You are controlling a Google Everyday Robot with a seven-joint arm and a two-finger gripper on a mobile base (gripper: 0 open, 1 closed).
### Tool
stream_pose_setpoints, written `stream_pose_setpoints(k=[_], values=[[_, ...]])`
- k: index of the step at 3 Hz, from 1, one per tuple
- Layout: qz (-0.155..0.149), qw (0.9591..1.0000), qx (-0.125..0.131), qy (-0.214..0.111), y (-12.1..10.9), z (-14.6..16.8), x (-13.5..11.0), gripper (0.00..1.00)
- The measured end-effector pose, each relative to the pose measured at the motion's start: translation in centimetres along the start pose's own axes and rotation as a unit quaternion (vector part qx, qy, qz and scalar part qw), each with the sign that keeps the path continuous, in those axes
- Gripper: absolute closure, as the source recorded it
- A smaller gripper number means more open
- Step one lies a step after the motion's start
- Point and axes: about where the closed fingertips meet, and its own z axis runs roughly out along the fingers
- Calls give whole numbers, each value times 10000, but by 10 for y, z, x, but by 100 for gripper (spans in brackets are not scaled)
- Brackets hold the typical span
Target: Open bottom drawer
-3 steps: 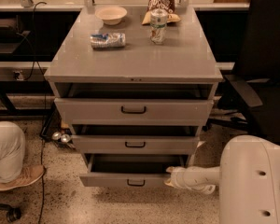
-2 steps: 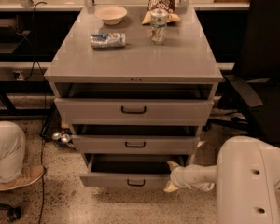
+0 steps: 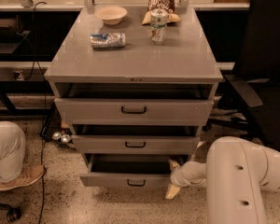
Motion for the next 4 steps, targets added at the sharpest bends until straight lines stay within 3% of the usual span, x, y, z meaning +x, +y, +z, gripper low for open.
stream_pose_setpoints(k=[1, 3, 4], values=[[67, 9992, -395, 66, 13, 17, 9, 0], [158, 9969, -759, 164, 26, 29, 15, 42], [212, 9967, -762, 193, 28, 23, 16, 73]])
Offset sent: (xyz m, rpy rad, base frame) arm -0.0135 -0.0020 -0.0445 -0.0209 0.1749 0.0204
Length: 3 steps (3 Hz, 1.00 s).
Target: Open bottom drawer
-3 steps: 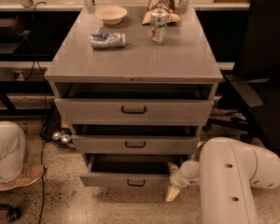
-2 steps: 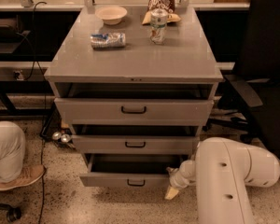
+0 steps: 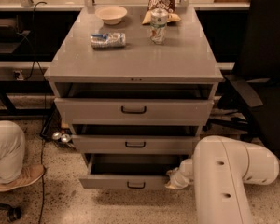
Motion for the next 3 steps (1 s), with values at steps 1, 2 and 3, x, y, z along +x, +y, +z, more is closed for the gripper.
stream_pose_setpoints(k=[1, 2, 3], values=[[129, 9999, -2, 14, 14, -13, 1, 100], [426, 9991, -21, -48, 41, -30, 4, 100], [426, 9991, -22, -48, 41, -30, 4, 100]])
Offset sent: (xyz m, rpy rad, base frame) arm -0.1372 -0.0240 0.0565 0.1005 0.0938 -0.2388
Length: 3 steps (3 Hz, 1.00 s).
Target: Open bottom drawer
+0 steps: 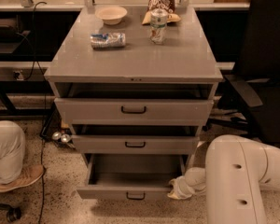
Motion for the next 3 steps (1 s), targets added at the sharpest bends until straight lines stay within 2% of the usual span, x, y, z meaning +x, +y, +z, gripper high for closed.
stream_pose_setpoints(k=[1, 2, 3], values=[[3, 9999, -149, 58, 18, 4, 7, 100], [21, 9998, -168, 65, 21, 4, 8, 100], [153, 9997, -198, 86, 40, 2, 11, 100]])
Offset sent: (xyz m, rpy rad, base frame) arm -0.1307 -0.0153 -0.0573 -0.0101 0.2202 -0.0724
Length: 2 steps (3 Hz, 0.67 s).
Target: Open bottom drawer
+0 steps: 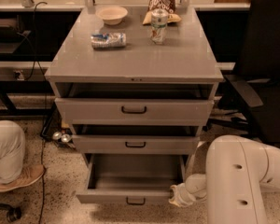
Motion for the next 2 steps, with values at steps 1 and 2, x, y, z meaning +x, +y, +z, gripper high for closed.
stream_pose_setpoints(k=[1, 2], values=[[19, 10000, 3, -1, 3, 0, 0, 100], [168, 9999, 29, -5, 27, -5, 3, 100]])
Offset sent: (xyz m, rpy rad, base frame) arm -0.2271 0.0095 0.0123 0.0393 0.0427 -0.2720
